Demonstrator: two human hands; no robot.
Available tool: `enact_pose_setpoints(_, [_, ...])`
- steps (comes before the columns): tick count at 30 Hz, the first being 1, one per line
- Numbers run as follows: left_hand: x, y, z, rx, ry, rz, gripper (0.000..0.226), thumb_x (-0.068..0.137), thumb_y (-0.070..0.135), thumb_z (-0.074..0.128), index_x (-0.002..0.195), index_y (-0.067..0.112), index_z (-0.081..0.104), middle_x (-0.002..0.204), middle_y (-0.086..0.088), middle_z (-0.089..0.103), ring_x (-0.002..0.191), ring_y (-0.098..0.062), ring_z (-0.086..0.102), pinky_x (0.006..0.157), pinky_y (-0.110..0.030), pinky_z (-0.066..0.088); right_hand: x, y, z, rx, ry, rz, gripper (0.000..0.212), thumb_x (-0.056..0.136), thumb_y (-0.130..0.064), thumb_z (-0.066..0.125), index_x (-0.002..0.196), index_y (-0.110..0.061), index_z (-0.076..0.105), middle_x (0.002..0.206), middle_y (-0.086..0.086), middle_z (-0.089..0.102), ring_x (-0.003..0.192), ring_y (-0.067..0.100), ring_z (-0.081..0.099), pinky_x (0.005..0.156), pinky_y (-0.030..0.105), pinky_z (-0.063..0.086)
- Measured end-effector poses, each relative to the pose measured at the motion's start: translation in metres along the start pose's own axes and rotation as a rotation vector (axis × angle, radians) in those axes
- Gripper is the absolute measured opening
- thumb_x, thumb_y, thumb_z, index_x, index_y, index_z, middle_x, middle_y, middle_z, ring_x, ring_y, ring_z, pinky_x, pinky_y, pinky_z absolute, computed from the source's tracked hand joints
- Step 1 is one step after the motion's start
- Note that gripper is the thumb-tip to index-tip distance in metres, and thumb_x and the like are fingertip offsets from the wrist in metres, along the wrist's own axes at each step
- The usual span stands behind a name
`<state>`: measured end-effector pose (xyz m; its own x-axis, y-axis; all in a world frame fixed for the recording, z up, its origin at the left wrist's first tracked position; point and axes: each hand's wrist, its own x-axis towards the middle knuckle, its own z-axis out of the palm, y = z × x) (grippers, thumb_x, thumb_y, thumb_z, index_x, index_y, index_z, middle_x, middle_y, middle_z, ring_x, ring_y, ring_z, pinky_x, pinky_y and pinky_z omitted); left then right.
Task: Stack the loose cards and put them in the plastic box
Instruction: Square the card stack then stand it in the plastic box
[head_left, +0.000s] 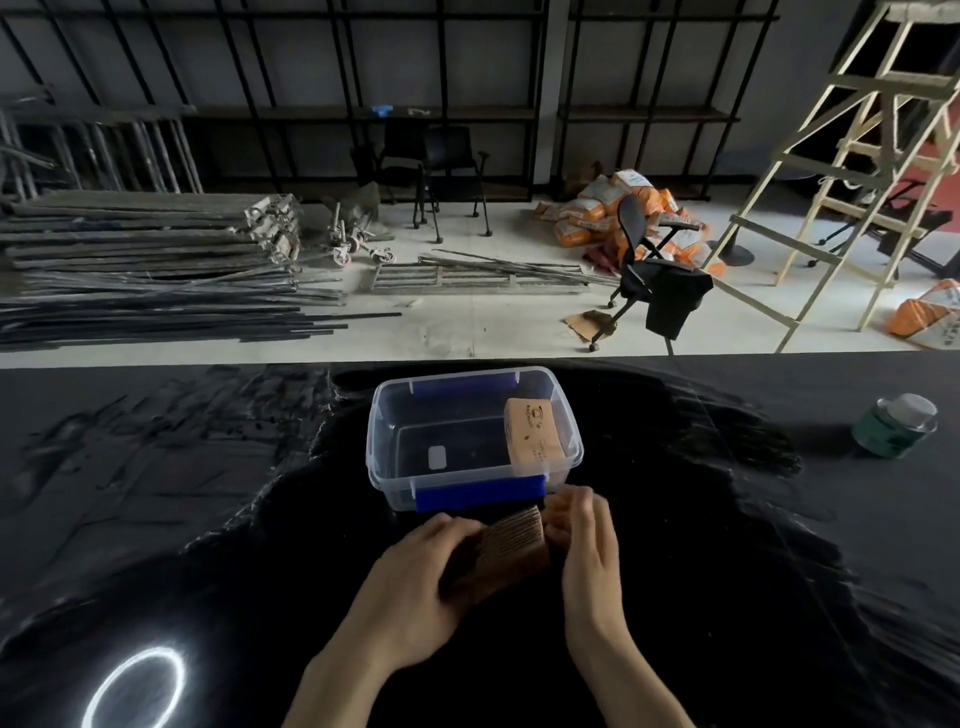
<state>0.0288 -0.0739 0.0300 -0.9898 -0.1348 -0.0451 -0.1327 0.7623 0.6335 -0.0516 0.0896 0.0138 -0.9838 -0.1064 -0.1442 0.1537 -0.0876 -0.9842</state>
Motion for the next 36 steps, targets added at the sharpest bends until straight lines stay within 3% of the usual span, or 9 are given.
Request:
enact_pose_setpoints(4, [0.012,0.004,-0.002,0.179,-0.109,0.008,0.057,0.084,0.029,0.071,0.135,0.043,0.050,0.126,0.023,0.052,0.122,-0.003,0.050,0.103,-0.034,0.049,0.001,0.021,0.011,-0.166,-0.088,-0.121,0.020,0.101,-0.041,0.058,0.094,-0.026,0.069,0.087,-0.001,0.074,0.081,0.013,0.071,0.069,0.024,0.058])
enact_pose_setpoints(7, [0.010,-0.003,0.012,0.155,-0.099,-0.021,0.065,0.082,0.021,0.068,0.139,0.043,0.046,0.132,0.021,0.049,0.127,-0.006,0.045,0.108,-0.036,0.047,0.002,0.041,0.016,-0.267,-0.049,-0.116,0.017,0.103,-0.027,0.060,0.088,-0.020,0.066,0.084,-0.007,0.072,0.075,0.010,0.069,0.064,0.018,0.055])
enact_pose_setpoints(9, [0.000,-0.014,0.024,-0.063,0.004,-0.060,0.068,0.080,0.026,0.068,0.140,0.044,0.045,0.135,0.020,0.049,0.127,-0.003,0.047,0.108,-0.035,0.047,0.002,0.046,0.019,-0.266,-0.028,-0.092,0.020,0.103,-0.024,0.060,0.085,-0.017,0.064,0.080,0.002,0.072,0.071,0.012,0.068,0.061,0.024,0.057])
enact_pose_setpoints(13, [-0.013,-0.009,0.047,-0.902,0.362,-0.322,0.052,0.085,0.048,0.061,0.135,0.033,0.056,0.132,0.009,0.061,0.120,-0.001,0.059,0.105,-0.032,0.048,0.003,0.048,0.024,-0.261,0.011,-0.057,0.023,0.104,-0.028,0.058,0.084,-0.017,0.063,0.078,0.007,0.071,0.070,0.017,0.069,0.061,0.029,0.058])
enact_pose_setpoints(17, [0.001,0.014,0.053,-1.009,0.546,-0.411,0.040,0.101,0.049,0.040,0.122,0.026,0.065,0.116,0.003,0.071,0.114,-0.012,0.065,0.099,-0.039,0.052,-0.003,0.047,0.026,-0.207,0.026,-0.011,0.030,0.106,-0.037,0.052,0.084,-0.021,0.065,0.080,0.005,0.071,0.072,0.015,0.069,0.064,0.031,0.058])
enact_pose_setpoints(22, [0.014,0.015,0.049,-0.950,0.672,-0.459,0.035,0.106,0.035,0.038,0.110,0.018,0.068,0.100,-0.007,0.071,0.098,-0.018,0.067,0.089,-0.040,0.055,-0.007,0.048,0.028,-0.219,0.014,-0.053,0.035,0.108,-0.037,0.046,0.086,-0.019,0.066,0.083,-0.004,0.071,0.075,0.011,0.067,0.063,0.022,0.056])
enact_pose_setpoints(25, [0.013,0.006,0.059,-0.808,0.700,-0.493,0.030,0.107,0.030,0.038,0.106,0.020,0.067,0.096,-0.004,0.071,0.093,-0.019,0.068,0.086,-0.048,0.058,-0.007,0.052,0.031,-0.280,0.016,-0.144,0.033,0.108,-0.026,0.047,0.083,-0.015,0.065,0.072,0.001,0.067,0.067,0.007,0.065,0.058,0.019,0.053])
enact_pose_setpoints(28, [0.016,0.004,0.061,-0.812,0.729,-0.536,0.030,0.107,0.023,0.037,0.105,0.020,0.066,0.091,-0.003,0.072,0.092,-0.020,0.068,0.086,-0.047,0.056,-0.006,0.053,0.034,-0.300,0.059,-0.154,0.034,0.108,-0.024,0.047,0.080,-0.015,0.065,0.068,-0.003,0.064,0.063,0.004,0.062,0.056,0.016,0.048])
enact_pose_setpoints(36, [0.020,0.000,0.067,-0.711,0.776,-0.518,0.028,0.107,0.020,0.035,0.107,0.018,0.063,0.090,-0.004,0.072,0.088,-0.016,0.068,0.088,-0.054,0.057,0.001,0.057,0.036,-0.328,0.054,-0.152,0.033,0.108,-0.025,0.046,0.081,-0.019,0.062,0.074,0.000,0.067,0.072,0.017,0.065,0.062,0.027,0.055])
